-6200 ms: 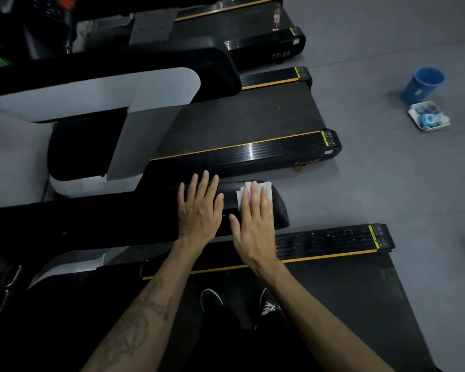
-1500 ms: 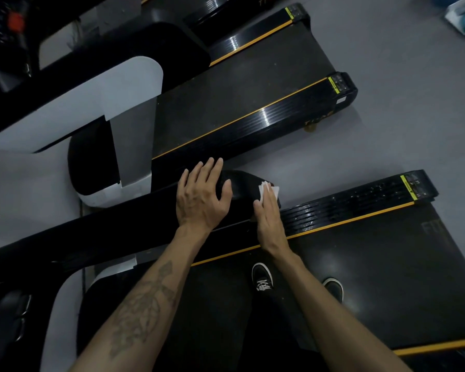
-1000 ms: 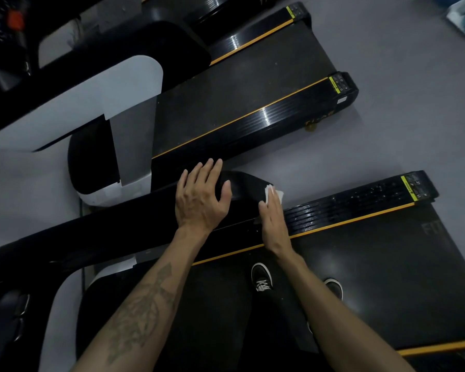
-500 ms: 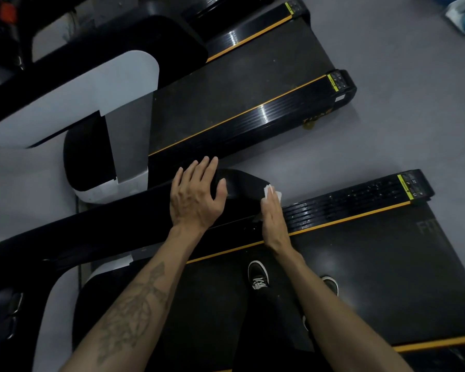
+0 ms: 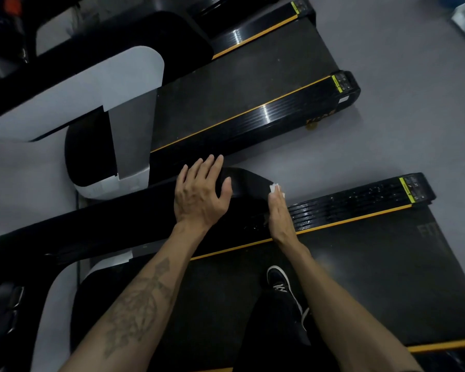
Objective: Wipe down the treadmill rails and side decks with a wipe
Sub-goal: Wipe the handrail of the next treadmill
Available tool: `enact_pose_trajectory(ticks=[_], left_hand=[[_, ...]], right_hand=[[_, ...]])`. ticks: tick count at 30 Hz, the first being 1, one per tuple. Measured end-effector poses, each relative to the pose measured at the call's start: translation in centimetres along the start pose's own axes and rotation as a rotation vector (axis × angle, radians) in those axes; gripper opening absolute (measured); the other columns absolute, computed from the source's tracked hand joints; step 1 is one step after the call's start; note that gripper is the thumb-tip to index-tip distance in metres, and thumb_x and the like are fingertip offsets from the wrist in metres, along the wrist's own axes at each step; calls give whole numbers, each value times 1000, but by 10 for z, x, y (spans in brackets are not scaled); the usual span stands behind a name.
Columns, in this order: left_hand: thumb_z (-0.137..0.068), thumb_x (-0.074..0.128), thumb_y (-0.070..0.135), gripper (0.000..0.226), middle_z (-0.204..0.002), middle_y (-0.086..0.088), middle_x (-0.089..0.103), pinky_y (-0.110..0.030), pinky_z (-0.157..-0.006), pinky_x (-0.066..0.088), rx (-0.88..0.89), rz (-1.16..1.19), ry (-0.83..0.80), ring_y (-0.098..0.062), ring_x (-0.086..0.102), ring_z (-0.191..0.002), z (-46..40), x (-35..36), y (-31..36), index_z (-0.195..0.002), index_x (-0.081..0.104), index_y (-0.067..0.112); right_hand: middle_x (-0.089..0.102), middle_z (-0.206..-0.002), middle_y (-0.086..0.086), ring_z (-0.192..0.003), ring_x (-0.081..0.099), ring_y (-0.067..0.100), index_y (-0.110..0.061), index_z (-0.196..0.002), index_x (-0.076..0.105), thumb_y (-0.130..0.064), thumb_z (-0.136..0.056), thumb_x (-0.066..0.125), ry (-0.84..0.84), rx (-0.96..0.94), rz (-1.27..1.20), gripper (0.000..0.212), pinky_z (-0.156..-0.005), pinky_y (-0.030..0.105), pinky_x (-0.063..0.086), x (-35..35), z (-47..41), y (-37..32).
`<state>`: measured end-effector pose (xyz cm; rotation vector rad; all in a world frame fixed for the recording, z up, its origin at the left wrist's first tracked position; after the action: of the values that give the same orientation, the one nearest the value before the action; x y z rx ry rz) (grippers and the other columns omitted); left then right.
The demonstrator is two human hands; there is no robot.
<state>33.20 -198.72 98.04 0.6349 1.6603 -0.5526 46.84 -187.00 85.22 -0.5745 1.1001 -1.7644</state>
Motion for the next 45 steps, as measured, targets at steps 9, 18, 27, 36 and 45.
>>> enact_pose_trajectory(ticks=[9,18,27,36,45], left_hand=[[-102,37,48,58,-151,-6,55,-50,-118,34,-2,18,-6,-28,51,-139,0,1,0,-151,51,20],[-106,34,37,52,-153,-8,53,-45,-123,28,83,321,20,-24,45,-145,13,-10,-10,-144,59,11],[-99,47,46,37,-161,-8,41,-47,-128,13,123,570,-49,-20,28,-154,23,-23,-12,-112,69,19],[-94,53,27,23,-150,-13,54,-56,-124,24,-54,602,122,-27,39,-148,53,-22,-4,-94,70,11],[-92,70,15,11,-129,-12,59,-47,-99,50,-412,347,370,-28,57,-118,87,-14,37,-102,72,10]], right_hand=[[-5,-171,-12,-156,-4,0,-27,-164,3,-22,-103,42,2,-380,112,73,-127,29,8,14,47,-35],[-3,-173,0,-159,-8,16,-12,-165,5,-1,-84,51,-23,-513,310,94,-128,56,10,10,76,-68],[-6,-173,-3,-159,-8,16,-14,-165,2,6,-81,53,-48,-580,421,101,-128,57,13,14,82,-94],[-2,-174,0,-160,-4,19,-12,-165,3,6,-81,54,-186,-636,478,100,-127,61,11,2,80,-94],[-6,-173,-7,-158,14,22,-19,-165,12,-10,-85,53,-356,-761,662,90,-117,56,37,-44,66,-88]])
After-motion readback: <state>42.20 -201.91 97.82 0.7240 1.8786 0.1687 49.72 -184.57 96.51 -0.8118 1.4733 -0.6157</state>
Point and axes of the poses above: each hand's wrist, its own z-axis away from the middle knuckle, its own x-axis out of the palm, y = z × x, the point moved 1 cm from there along -z, towards the middle knuckle
